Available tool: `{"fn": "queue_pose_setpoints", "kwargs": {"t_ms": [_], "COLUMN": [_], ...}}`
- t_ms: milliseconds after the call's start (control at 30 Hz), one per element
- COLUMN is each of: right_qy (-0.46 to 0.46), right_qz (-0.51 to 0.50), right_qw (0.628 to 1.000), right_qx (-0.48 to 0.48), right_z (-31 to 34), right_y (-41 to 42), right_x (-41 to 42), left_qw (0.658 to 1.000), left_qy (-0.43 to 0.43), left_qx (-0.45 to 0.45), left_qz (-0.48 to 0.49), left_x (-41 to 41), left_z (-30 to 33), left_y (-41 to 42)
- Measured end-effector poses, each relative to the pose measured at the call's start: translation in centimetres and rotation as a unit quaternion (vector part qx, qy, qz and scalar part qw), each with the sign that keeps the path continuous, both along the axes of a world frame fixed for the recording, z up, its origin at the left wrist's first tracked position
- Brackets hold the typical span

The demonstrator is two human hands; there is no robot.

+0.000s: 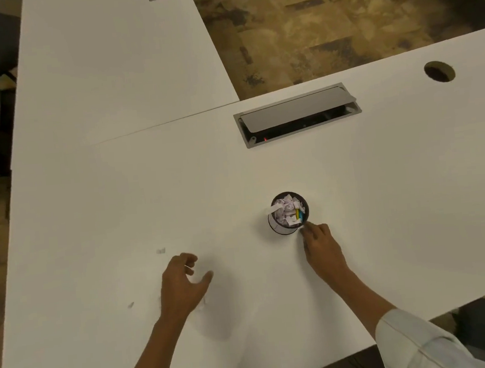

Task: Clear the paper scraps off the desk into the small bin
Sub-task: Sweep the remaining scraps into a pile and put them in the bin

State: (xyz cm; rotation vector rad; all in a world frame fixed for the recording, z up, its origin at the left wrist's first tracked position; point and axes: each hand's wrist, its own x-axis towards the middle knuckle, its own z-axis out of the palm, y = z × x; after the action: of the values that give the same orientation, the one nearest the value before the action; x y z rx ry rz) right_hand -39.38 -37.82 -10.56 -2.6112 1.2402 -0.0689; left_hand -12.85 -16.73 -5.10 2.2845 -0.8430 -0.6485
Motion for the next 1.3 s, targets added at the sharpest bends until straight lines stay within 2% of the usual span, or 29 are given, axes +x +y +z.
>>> {"fn": "queue_pose_setpoints", "kwargs": {"t_ms": [100,200,267,333,367,433,500,633,733,800,867,933,1000,1067,1167,1300], "right_qy": [0.016,-0.038,-0.168,-0.329,-0.385,-0.441,-0.441,-0.352,-0.344,-0.354,-0.37,-0.379,-0.376,-0.369,-0.357,-0.35], "right_qz": [0.009,-0.044,-0.117,-0.175,-0.194,-0.209,-0.211,-0.166,-0.171,-0.191,-0.215,-0.236,-0.254,-0.266,-0.271,-0.272], "right_qw": [1.0,0.998,0.978,0.928,0.902,0.872,0.87,0.918,0.921,0.913,0.901,0.891,0.886,0.884,0.885,0.886], "right_qx": [0.003,0.028,0.032,0.019,0.022,0.034,0.056,0.074,0.069,0.065,0.074,0.087,0.098,0.107,0.123,0.134], "right_z": [0.0,1.1,2.7,5.1,6.3,8.5,9.8,10.2,10.3,10.5,10.6,10.4,10.0,9.4,8.7,8.1], "right_y": [1.3,1.8,2.2,2.3,2.1,0.9,-0.5,-2.0,-2.2,-2.1,-1.7,-0.8,0.2,1.2,2.3,3.3], "right_x": [-0.2,0.2,0.6,1.4,1.9,3.4,4.9,6.3,5.3,4.0,2.6,1.2,0.0,-1.0,-2.3,-3.5], "left_qw": [0.997,0.98,0.965,0.956,0.953,0.951,0.954,0.945,0.939,0.963,0.985,0.995,0.992,0.985,0.981,0.978], "left_qy": [-0.008,-0.047,-0.084,-0.114,-0.122,-0.13,-0.136,-0.162,-0.175,-0.107,-0.066,-0.023,0.006,0.026,0.025,0.016], "left_qx": [0.061,0.157,0.205,0.231,0.239,0.243,0.232,0.222,0.195,0.166,0.108,0.017,-0.084,-0.147,-0.154,-0.087], "left_qz": [-0.055,-0.114,-0.14,-0.141,-0.141,-0.14,-0.134,-0.178,-0.221,-0.183,-0.115,-0.098,-0.089,-0.086,-0.119,-0.191], "left_x": [-1.7,-2.4,-2.8,-3.3,-3.6,-4.1,-4.6,-4.9,-4.4,-4.1,-4.1,-4.8,-6.2,-7.6,-8.9,-9.1], "left_z": [-1.1,-2.0,-2.4,-2.5,-2.5,-2.6,-2.8,-3.1,-2.6,-2.4,-2.1,-0.4,2.1,4.2,6.1,6.8], "left_y": [2.4,3.6,4.1,4.1,4.0,4.2,4.6,5.3,5.6,5.1,3.6,0.4,-3.8,-8.1,-13.7,-18.0]}}
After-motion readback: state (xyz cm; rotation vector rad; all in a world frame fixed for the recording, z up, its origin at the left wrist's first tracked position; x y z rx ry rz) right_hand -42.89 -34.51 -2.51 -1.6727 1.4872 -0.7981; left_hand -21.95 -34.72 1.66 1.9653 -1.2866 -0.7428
